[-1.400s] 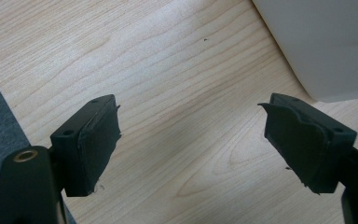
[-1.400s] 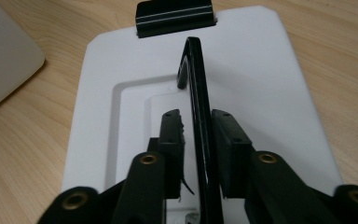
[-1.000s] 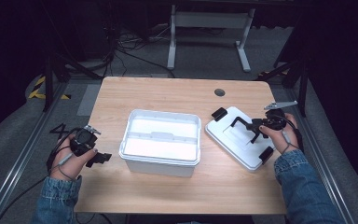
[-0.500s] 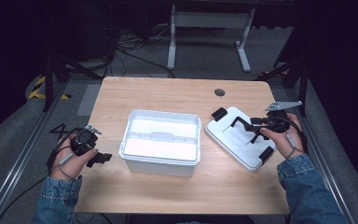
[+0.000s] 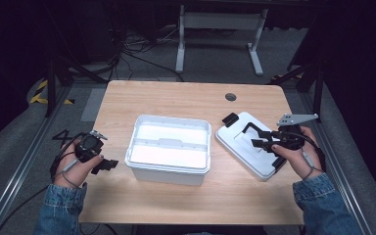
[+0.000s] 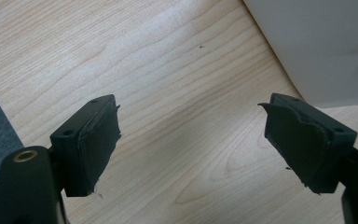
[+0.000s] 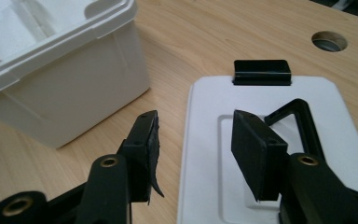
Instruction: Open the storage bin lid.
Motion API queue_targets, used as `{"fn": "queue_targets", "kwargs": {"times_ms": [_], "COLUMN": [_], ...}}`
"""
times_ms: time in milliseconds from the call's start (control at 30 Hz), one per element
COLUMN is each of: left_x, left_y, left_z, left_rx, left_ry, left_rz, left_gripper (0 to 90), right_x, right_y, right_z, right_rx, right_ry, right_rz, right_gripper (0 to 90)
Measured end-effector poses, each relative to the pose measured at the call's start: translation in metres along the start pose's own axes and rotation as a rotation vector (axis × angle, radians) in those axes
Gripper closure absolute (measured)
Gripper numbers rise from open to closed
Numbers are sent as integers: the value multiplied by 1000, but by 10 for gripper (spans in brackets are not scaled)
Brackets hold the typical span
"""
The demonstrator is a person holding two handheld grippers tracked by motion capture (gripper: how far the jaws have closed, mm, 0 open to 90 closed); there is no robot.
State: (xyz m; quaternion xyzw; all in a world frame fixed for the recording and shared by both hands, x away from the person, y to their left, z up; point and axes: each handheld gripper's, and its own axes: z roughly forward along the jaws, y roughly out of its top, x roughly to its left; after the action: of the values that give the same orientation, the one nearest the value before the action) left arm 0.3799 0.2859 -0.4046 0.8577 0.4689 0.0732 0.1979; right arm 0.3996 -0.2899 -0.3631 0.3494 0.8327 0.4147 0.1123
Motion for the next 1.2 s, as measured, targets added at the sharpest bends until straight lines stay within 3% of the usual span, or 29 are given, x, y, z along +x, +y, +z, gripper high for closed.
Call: {"fn": "queue_targets", "kwargs": {"times_ms": [167,333,567,800,1200], "left_x": [0,1,1,0,-4], "left_y": [0,0,1,1,-1], "left_z": [0,0,0,0,3], "left_rx": [4,3,8,5,6], "left_ry": [-2,-1,-6,1,30], "left_rz": [4,2,6,18,19], "left_gripper": [186,186,186,186,189], "right_x": [12,21,37,42,63], "right_y": [-4,-8,-18,-22,-33], "right_z": [0,1,5,9,22], "right_rx": [7,3,-18,4,53], "right_ry": [28,24,75,82,122], "right_rz": [-1,-16,-16,-17,-60], "right_gripper": [527,523,520,517,498]}}
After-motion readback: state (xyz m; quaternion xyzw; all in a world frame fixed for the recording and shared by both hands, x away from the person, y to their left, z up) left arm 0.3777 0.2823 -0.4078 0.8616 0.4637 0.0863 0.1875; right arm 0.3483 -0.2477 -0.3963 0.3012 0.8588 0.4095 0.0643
